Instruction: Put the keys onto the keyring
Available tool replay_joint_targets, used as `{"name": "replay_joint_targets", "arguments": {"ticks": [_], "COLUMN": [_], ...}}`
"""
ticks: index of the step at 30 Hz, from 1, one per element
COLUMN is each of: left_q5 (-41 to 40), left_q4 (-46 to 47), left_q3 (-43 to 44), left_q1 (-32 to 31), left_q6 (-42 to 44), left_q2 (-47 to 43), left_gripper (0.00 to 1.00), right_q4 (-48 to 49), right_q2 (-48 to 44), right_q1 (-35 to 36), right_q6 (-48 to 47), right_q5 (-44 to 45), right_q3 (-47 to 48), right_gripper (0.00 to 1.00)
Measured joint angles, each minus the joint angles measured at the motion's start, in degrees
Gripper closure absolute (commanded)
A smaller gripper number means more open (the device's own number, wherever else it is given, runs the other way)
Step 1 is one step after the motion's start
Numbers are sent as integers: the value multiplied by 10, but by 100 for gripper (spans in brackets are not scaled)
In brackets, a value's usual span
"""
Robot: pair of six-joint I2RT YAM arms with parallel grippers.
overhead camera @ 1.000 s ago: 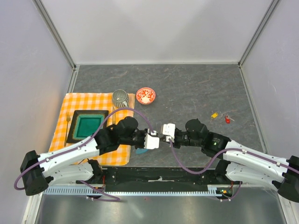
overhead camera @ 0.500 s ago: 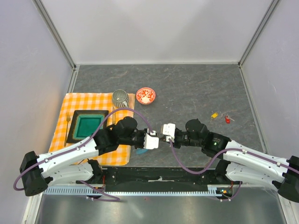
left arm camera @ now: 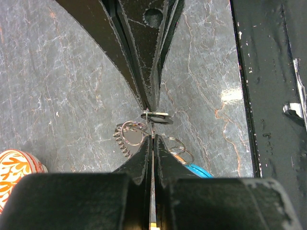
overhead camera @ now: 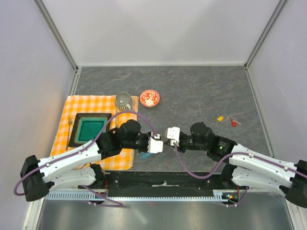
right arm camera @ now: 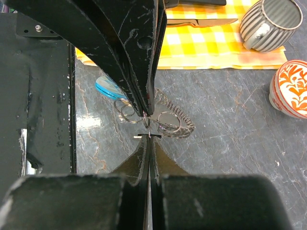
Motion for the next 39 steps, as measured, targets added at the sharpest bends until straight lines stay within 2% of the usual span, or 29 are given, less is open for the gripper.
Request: {"name": "replay_joint_targets", "arguments": {"ticks": [39], "left_q5": [0], "left_q4": [0], "left_q3": [0], "left_q1": [0], "left_q6": [0], "left_q2": [0], "left_gripper": [98], "right_q4": [0], "right_q2": [5], "right_q1": [0], "right_q6": [-2], "right_q5": [-8], "right_q3": [-1], "right_gripper": [100]}}
